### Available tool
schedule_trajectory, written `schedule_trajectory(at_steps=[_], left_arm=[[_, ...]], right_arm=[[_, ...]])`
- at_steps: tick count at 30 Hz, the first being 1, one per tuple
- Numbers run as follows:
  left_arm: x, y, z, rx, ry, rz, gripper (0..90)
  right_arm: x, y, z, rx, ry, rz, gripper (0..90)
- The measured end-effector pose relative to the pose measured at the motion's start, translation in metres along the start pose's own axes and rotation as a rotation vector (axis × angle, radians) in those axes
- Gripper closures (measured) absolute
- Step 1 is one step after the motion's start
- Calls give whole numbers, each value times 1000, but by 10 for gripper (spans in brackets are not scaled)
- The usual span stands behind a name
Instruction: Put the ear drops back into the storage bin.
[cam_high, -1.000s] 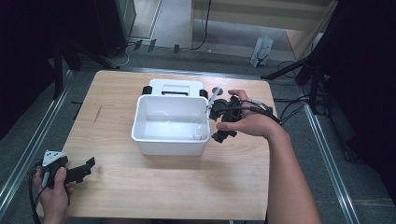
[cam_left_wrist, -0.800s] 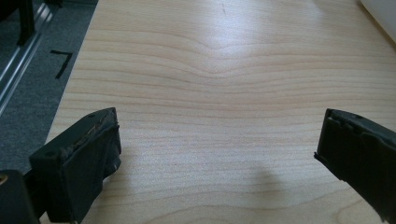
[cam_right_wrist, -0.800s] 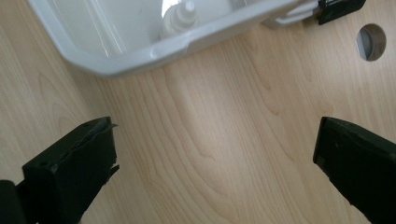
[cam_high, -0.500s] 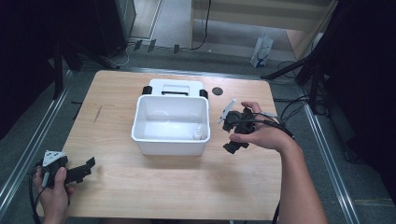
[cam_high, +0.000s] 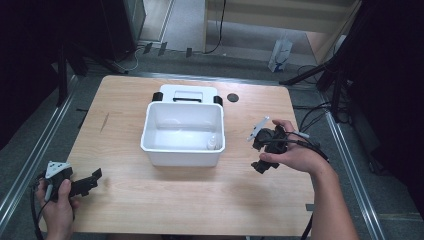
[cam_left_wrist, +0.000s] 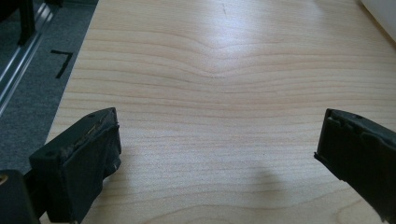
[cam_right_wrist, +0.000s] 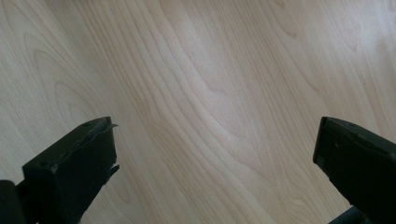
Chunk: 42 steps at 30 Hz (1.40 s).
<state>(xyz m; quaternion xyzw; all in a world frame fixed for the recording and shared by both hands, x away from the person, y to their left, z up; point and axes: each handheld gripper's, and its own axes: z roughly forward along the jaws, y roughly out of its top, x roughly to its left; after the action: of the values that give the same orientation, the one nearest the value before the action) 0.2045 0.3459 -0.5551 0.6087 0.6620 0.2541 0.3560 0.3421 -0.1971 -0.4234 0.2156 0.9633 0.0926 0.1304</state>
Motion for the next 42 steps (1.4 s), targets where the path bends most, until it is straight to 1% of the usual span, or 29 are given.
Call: schedule_trajectory(at_steps=[5,10,16,18,22,24,28,29,30,31,32,33,34,35,36,37,40,41,42], left_arm=[[0,0,0,2,2,5,5],[0,0,0,2,4,6,5],[0,0,0,4,4,7,5],[0,0,0,3,6,7,5],[-1,0,0,4,6,9,5],[-1,0,0,3,6,10,6],[-1,0,0,-1,6,7,5],[-1,0,0,-1,6,7,5],[-1,0,0,-1,6,7,5],[-1,0,0,-2,7,8,5],[-1,0,0,-1,8,8,5],[-1,0,0,-1,8,8,5],[-1,0,0,0,9,9,5],[-1,0,0,-1,9,9,6],[-1,0,0,-2,9,8,5],[-1,0,0,-1,10,10,5],[-2,0,0,0,12,10,5],[-2,0,0,-1,12,9,5],[-2,0,0,-1,12,9,5]], right_arm=[[1,-17,7,8,7,29,0],[2,-33,14,8,-4,53,0],[3,-54,24,-19,-43,100,0],[3,-60,27,-24,-52,125,0],[5,-76,33,-61,-65,170,0],[6,-84,36,-78,-80,186,0],[9,-99,39,-132,-86,238,0],[11,-104,40,-152,-96,257,0],[11,-108,41,-164,-97,264,0],[13,-113,43,-183,-101,286,0],[15,-119,44,-198,-109,308,0],[16,-122,46,-211,-120,314,0],[18,-127,47,-227,-131,332,0],[20,-132,48,-251,-151,356,0],[21,-135,48,-268,-161,369,0],[24,-140,49,-292,-174,400,0],[30,-151,50,-343,-196,449,0],[33,-155,51,-363,-206,475,0],[34,-158,52,-376,-207,492,0]])
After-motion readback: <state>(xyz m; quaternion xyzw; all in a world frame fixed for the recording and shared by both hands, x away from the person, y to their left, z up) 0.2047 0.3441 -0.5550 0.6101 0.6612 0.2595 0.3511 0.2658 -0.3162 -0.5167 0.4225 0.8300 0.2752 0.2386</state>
